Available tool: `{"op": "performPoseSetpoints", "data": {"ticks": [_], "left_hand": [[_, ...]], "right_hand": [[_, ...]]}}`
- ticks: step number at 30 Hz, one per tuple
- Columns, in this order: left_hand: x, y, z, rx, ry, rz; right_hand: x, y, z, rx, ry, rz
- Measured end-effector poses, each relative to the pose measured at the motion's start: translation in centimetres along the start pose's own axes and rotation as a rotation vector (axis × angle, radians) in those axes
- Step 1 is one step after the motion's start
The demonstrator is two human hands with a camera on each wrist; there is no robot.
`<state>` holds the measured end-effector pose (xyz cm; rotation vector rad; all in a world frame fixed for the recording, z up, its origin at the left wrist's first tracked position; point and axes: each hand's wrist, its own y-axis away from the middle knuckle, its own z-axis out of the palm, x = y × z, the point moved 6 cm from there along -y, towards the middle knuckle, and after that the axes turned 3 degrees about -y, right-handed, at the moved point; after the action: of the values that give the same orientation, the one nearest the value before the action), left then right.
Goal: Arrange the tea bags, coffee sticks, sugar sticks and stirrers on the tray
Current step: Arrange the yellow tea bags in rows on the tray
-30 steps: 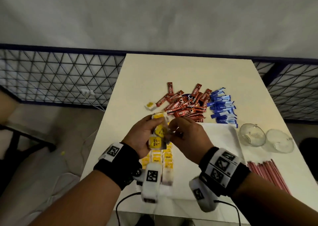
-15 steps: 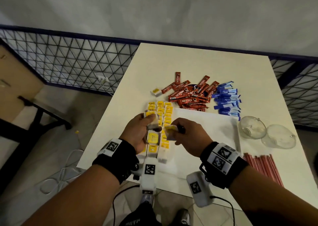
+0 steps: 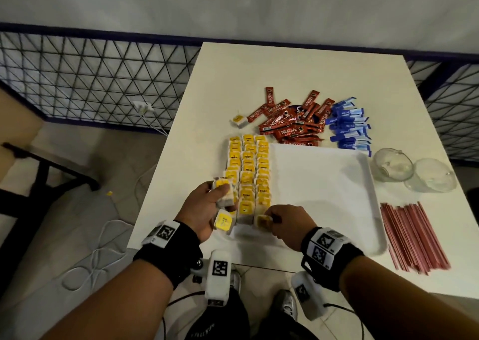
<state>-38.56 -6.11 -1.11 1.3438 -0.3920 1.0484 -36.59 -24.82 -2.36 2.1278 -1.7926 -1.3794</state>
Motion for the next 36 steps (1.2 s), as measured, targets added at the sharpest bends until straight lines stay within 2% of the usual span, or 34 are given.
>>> {"op": "performPoseSetpoints", "data": {"ticks": [3,6,9,16,19,21,23,28,32,36], "left_hand": [[-0.5,0.0,-0.6,-0.011,-0.001,-0.013],[-0.8,-0.2,-1.2,-0.019,-0.012,-0.027],[-0.9,-0.5,-1.6,-0.019,-0.004,-0.038],[-0.9,-1.0,-1.8,-0.016,0.005,-0.038],[-1.3,-1.1,-1.6,-0.019,-0.002,-0.04],[-1.6,-1.2,-1.4,-0.019,-0.009,-0.043],[-1.9,-1.3,-1.1,-0.024,-0.016,-0.044],[-2.6,-1.5,-0.2,-0.036,-0.053,-0.053],[-3.0,-1.8,0.0,-0.026,-0.073,-0.058],[-3.2,-1.9,-0.1,-0.028,-0.063,-0.062]], "right_hand": [[0.1,-0.6,0.6,0.023,-0.035,0.043],[-0.3,-0.9,1.0,-0.036,-0.113,0.07],[-0.6,-1.1,1.2,-0.054,-0.057,0.065],[0.6,-1.5,1.1,0.022,0.126,0.078],[0.5,-0.8,0.7,0.132,0.21,0.003],[-0.3,0.1,0.6,0.193,0.209,-0.139],[-0.8,0.9,1.1,0.186,0.224,-0.24],[-0.7,0.5,1.7,0.174,0.294,-0.318],[-0.6,-0.2,1.5,0.209,0.296,-0.292],[-1.1,0.2,1.4,0.212,0.281,-0.378]]}}
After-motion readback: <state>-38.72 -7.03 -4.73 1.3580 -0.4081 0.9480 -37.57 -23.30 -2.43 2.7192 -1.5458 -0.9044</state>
